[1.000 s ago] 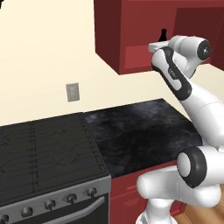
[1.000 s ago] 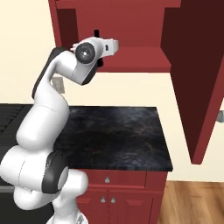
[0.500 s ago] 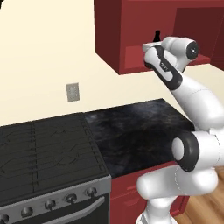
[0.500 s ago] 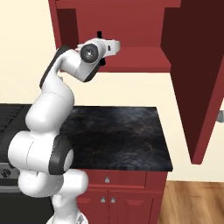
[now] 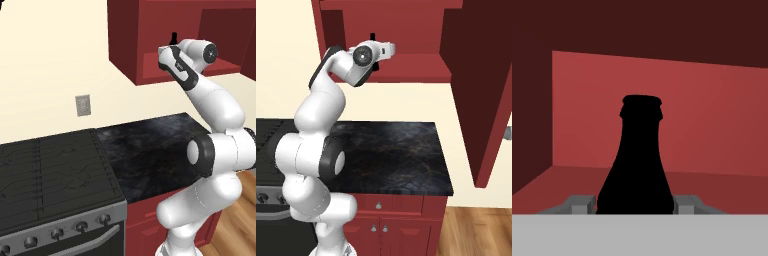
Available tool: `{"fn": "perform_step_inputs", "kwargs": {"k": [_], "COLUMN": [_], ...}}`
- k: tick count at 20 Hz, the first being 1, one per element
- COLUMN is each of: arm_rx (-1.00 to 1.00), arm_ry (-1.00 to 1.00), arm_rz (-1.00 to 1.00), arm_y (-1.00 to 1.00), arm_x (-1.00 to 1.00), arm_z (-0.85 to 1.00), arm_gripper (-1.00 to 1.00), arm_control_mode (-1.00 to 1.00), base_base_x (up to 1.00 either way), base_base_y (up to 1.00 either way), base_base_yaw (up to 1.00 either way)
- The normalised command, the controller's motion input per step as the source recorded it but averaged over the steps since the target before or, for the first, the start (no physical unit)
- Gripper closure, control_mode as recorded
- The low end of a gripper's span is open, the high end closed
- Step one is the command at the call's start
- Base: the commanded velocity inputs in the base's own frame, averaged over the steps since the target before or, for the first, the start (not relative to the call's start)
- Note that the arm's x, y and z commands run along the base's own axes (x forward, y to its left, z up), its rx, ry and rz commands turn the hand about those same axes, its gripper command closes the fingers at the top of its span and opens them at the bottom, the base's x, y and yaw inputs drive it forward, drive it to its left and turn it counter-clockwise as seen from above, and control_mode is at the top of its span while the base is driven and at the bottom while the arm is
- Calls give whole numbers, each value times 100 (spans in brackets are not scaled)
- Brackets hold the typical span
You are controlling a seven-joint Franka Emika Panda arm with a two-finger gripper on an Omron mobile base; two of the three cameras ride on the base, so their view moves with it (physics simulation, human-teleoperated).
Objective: Pick the bottled drink from the counter and place it in the open cabinet.
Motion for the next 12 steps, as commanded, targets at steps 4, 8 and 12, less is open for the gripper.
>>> {"fn": "perform_step_inputs", "kwargs": {"k": [4, 8, 12], "arm_rx": [0, 0, 0], "arm_ry": [0, 0, 0], "arm_rz": [0, 0, 0], "arm_y": [0, 0, 0], "arm_x": [20, 7, 0], "arm_z": [-26, -19, 0], "arm_gripper": [100, 100, -100], "arm_control_mode": [-100, -100, -100], "base_base_x": [0, 0, 0], "base_base_y": [0, 0, 0], "base_base_yaw": [0, 0, 0]}}
